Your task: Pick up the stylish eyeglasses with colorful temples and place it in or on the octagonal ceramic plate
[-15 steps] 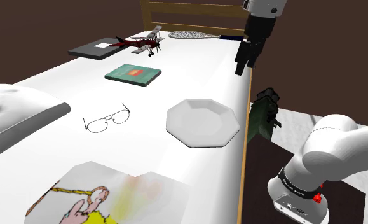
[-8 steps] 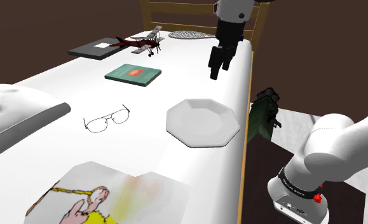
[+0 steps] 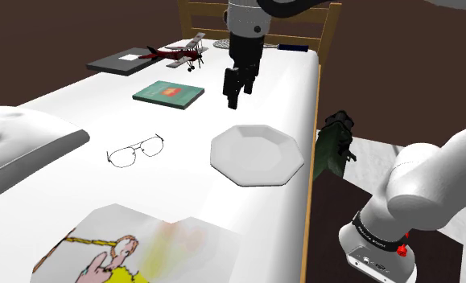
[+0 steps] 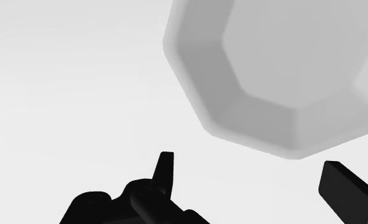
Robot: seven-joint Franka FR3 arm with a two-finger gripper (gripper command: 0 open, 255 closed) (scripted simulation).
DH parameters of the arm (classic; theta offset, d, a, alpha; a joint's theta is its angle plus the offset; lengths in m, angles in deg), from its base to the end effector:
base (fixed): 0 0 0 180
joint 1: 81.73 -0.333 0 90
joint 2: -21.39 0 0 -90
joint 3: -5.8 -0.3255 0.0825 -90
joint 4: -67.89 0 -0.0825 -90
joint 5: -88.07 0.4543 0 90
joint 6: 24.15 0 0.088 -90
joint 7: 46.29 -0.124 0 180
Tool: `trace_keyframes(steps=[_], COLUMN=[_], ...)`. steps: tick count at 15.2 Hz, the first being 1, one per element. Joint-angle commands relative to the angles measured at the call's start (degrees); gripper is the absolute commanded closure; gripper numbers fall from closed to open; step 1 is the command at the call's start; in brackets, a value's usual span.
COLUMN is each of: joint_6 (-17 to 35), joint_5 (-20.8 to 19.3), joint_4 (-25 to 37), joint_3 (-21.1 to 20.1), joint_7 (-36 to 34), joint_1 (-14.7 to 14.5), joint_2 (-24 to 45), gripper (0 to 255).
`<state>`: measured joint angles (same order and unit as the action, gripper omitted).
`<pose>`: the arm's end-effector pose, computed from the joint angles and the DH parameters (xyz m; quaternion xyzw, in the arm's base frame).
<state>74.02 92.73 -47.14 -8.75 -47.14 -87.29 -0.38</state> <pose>0.4760 0.2008 0.5991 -0.9870 -0.1561 -0.0379 0.0004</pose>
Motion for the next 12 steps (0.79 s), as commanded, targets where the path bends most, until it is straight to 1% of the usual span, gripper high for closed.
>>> trace_keyframes(steps=[1, 6, 12], joint_6=[1.34, 2.92, 2.91], joint_5=[-0.63, -3.77, -9.89], joint_4=[2.11, 9.68, 20.69], joint_3=[-1.95, -6.35, -11.00], joint_7=[-0.89, -3.06, -6.24], joint_1=[-0.76, -2.51, -5.85], joint_2=[3.26, 12.33, 24.28], gripper=[0, 0, 0])
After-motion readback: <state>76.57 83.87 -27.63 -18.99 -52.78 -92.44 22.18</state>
